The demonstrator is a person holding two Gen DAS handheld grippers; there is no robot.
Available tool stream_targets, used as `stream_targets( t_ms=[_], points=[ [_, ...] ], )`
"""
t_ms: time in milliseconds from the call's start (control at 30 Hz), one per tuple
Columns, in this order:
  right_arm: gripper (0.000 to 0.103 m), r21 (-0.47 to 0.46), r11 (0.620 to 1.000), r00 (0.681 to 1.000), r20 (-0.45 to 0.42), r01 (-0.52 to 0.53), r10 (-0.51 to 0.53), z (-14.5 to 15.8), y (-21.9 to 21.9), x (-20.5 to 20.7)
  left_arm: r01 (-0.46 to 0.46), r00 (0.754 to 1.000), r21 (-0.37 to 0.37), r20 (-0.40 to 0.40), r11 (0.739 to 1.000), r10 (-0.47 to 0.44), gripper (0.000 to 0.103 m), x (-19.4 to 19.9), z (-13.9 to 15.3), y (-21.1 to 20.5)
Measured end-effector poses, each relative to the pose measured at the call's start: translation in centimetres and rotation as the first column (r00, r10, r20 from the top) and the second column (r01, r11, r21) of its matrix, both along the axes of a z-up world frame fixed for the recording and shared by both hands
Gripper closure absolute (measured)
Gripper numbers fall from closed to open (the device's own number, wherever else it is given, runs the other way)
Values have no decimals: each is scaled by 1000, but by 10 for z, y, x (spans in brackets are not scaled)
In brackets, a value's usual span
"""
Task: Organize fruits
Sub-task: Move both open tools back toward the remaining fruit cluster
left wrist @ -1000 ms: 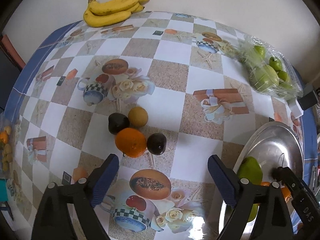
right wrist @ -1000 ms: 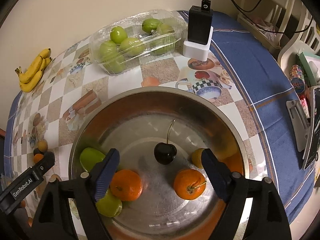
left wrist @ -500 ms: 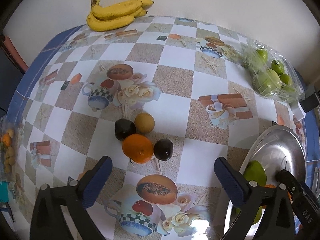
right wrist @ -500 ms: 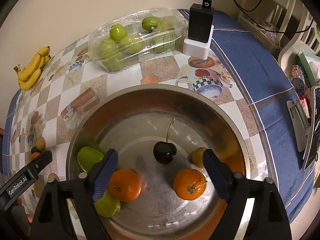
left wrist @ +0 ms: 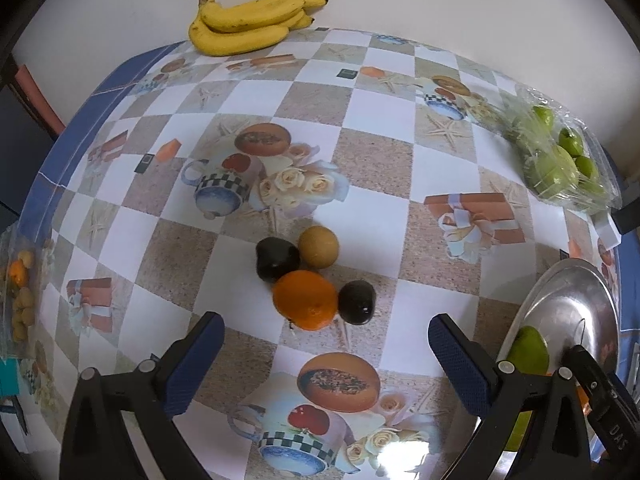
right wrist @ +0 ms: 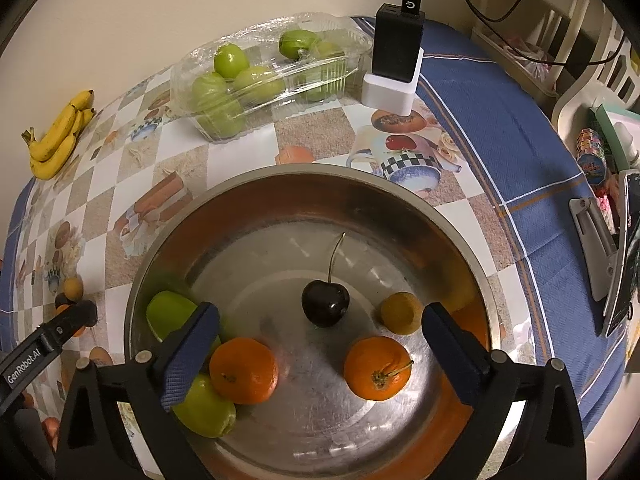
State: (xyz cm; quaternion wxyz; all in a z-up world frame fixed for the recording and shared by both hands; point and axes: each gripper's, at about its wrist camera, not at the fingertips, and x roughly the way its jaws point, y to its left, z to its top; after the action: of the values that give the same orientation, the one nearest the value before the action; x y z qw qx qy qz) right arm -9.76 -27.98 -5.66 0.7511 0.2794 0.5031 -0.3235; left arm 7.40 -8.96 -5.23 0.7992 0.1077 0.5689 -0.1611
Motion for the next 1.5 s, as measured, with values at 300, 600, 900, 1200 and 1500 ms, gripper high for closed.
stream_targets(
  t_ms=[300,600,900,1200,1500],
  points=[
    [1,-11,1000,1000,27,-11,11,3,9,10,-20,1000,-1,18,1000,20,0,13,6,14],
    [1,-24,998,997,49,-59,60,6,26,29,-60,997,5,53,998,59,0,32,13,42],
    [1,-33,990,984,106,-141,143,17,52,54,-140,988,-7,68,990,140,0,60,18,79],
    [1,-20,977,962,173,-212,212,31,89,87,-206,976,-31,66,978,208,0,73,19,103],
    [2,-12,973,959,167,-231,230,26,111,109,-225,973,-41,44,973,227,0,79,11,107]
  ],
)
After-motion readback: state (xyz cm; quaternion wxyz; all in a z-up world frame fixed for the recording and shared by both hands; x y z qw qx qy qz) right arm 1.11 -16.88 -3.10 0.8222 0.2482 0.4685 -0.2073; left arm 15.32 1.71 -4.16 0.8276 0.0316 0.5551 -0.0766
